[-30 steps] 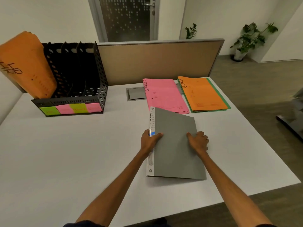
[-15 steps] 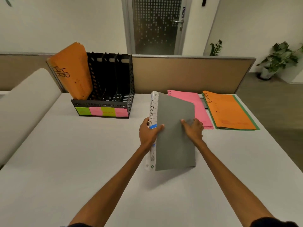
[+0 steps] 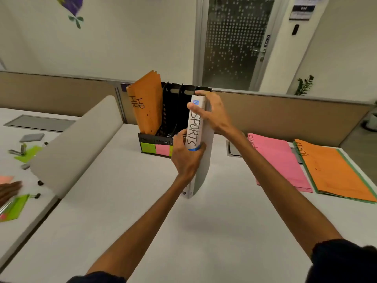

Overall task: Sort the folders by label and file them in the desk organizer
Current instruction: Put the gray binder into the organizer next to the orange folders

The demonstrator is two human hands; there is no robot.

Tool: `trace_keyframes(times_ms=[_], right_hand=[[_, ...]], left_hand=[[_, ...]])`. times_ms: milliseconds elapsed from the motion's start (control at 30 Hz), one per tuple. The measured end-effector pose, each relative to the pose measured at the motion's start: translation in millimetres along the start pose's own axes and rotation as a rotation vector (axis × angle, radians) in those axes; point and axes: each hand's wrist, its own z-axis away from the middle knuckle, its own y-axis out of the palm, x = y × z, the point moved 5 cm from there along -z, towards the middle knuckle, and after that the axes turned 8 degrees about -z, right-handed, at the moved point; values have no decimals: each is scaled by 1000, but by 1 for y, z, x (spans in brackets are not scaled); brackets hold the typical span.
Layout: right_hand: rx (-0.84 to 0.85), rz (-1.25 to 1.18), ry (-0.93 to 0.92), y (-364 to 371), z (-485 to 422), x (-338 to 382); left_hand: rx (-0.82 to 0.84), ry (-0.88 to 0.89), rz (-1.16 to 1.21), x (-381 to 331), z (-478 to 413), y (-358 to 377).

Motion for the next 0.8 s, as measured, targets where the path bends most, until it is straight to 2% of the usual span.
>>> trace_keyframes(times_ms=[167, 400, 567, 800], right_hand=[[13, 92, -187, 36, -19, 51], [13, 89, -285, 72, -53, 107], [-29, 100, -322, 88, -73, 122], [-91, 113, -311, 94, -105, 109]], left_hand=[[-131, 80, 24, 7, -34, -43], [-258, 147, 4, 17, -80, -89], [-200, 209, 23, 29, -118, -98], [-2, 230, 47, 68, -139, -82]])
